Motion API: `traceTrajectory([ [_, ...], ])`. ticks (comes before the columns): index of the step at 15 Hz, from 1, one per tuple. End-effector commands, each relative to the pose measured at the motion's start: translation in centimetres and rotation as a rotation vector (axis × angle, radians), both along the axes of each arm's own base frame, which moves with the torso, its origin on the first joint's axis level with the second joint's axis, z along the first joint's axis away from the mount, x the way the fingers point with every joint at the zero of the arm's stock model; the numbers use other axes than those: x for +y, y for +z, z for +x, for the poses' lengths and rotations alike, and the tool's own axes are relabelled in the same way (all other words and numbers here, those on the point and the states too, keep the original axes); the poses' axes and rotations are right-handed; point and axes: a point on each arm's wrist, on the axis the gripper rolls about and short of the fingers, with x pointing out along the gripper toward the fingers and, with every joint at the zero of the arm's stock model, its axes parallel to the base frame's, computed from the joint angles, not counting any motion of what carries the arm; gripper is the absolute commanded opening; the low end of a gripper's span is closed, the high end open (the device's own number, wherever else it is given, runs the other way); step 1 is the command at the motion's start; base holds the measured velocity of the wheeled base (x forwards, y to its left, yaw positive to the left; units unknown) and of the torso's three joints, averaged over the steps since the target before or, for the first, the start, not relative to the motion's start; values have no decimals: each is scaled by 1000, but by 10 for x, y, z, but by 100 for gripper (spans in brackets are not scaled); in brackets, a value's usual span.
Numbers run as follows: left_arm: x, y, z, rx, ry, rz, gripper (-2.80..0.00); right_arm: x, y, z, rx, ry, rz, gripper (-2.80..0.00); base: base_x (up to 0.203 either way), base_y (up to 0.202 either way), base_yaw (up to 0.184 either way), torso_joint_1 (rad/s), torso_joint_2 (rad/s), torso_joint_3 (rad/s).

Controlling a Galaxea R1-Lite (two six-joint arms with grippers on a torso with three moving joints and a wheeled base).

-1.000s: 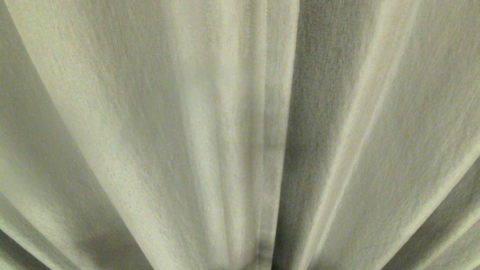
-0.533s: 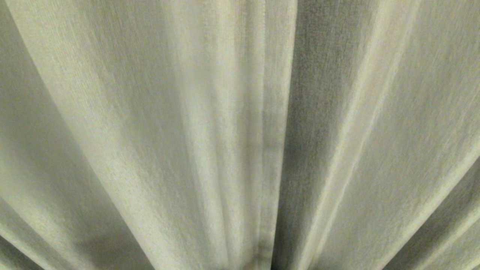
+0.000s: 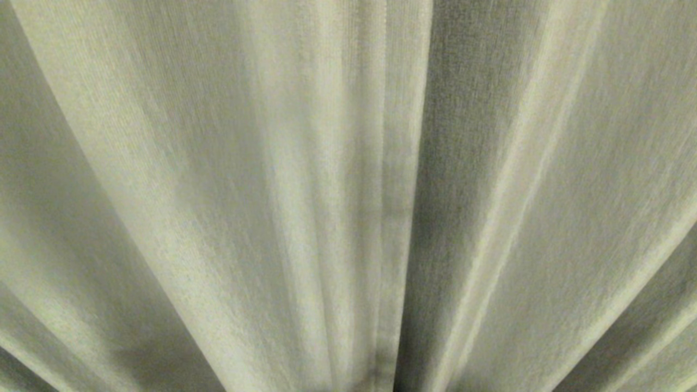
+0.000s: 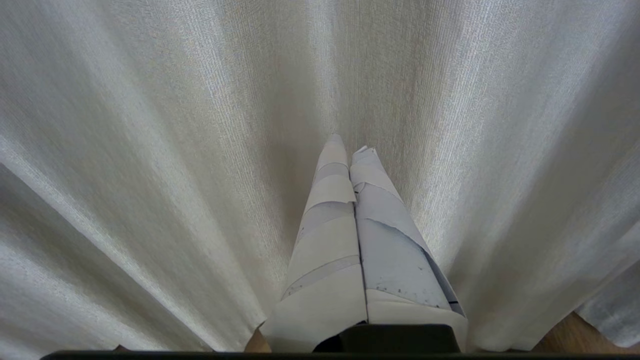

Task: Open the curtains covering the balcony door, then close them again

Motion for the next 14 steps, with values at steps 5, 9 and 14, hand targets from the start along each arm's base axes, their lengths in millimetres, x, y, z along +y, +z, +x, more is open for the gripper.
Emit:
traceTrajectory([
  [5,0,0,0,0,-1,0,-280,0,0,0,1,-10,9,-280,0,0,0,0,0,0],
  [9,0,0,0,0,1,0,-280,0,0,0,-2,-10,13,-280,0,0,0,0,0,0],
  [14,0,0,0,0,-1,0,-280,0,0,0,-1,-10,13,-280,0,0,0,0,0,0],
])
